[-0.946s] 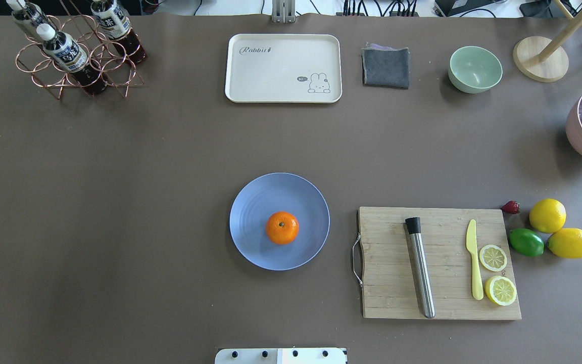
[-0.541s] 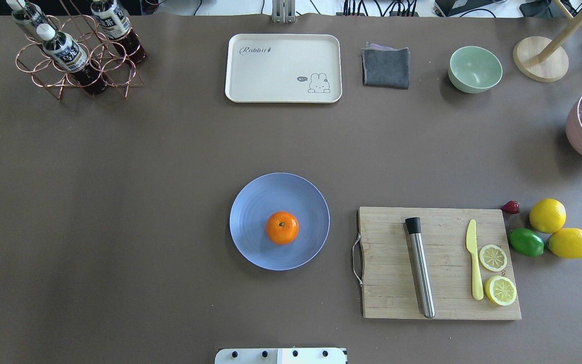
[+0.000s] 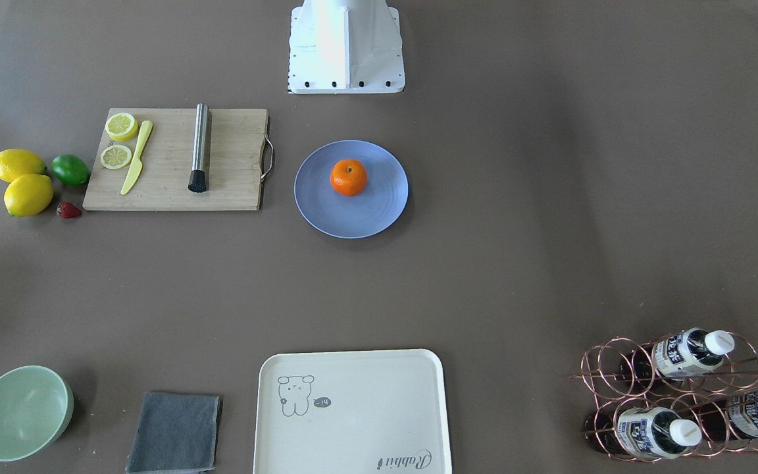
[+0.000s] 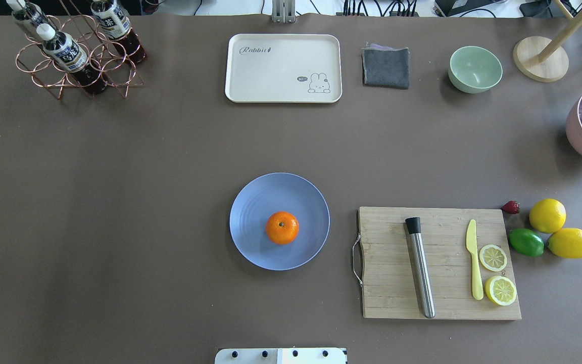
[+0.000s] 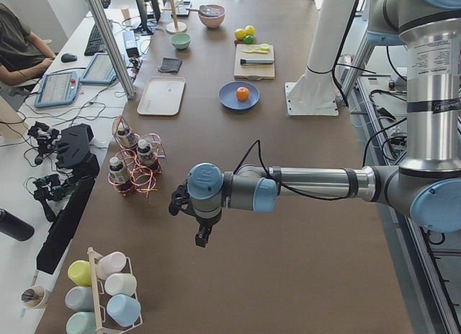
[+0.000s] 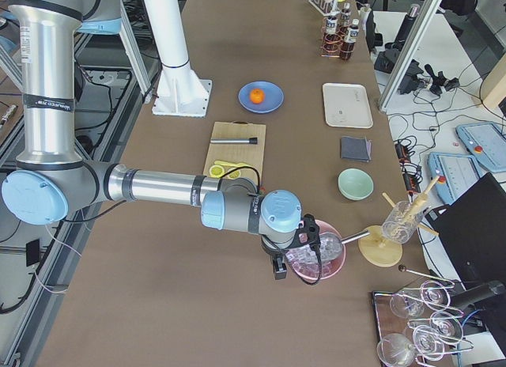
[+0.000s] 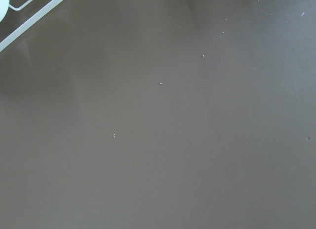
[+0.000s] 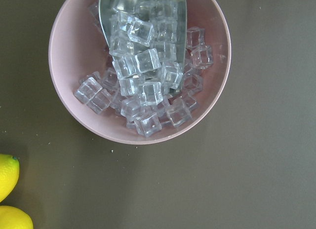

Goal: Pick orange to plate

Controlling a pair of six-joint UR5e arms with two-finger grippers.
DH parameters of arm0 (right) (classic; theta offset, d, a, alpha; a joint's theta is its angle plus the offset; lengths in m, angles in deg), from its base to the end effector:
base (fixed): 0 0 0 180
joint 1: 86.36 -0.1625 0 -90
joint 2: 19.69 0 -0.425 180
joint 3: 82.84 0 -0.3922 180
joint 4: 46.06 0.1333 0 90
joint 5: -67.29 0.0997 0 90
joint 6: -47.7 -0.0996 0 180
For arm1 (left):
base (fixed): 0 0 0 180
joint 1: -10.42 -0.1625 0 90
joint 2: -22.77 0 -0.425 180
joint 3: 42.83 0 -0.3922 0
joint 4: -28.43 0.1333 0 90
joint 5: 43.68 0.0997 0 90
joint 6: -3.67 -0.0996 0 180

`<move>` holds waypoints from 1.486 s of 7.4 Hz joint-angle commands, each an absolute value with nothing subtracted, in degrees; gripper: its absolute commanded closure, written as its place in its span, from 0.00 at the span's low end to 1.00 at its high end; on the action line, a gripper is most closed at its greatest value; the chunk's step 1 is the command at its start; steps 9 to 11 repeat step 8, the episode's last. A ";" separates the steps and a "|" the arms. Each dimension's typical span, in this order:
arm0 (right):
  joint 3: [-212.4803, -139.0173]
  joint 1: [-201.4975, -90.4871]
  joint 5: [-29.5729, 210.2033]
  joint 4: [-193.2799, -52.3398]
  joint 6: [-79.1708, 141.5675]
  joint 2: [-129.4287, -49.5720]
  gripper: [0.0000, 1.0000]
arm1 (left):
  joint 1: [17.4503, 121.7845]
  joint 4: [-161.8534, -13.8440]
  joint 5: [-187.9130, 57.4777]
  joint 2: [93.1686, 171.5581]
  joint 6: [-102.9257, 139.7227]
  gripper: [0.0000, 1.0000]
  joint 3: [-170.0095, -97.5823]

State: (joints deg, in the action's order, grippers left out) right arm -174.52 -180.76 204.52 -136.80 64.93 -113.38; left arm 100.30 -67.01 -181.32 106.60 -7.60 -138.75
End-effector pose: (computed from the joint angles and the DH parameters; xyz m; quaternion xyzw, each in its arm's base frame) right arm 0.0954 -0.4550 0.6727 0.0535 -0.3975 -0.0928 0.9113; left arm -0.0588 -0.4520 0.6446 0.0804 0.3975 0.1089 0.9076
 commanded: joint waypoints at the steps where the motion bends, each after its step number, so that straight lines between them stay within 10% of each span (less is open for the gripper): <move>1: -174.60 -180.76 204.40 -136.77 64.93 -113.30 0.00 | 100.25 -67.02 -181.23 106.62 -7.67 0.02 -138.37; 11: -174.43 -180.67 204.49 -136.85 64.49 -112.86 0.00 | 100.25 -67.02 -180.97 107.49 -7.49 0.02 -138.71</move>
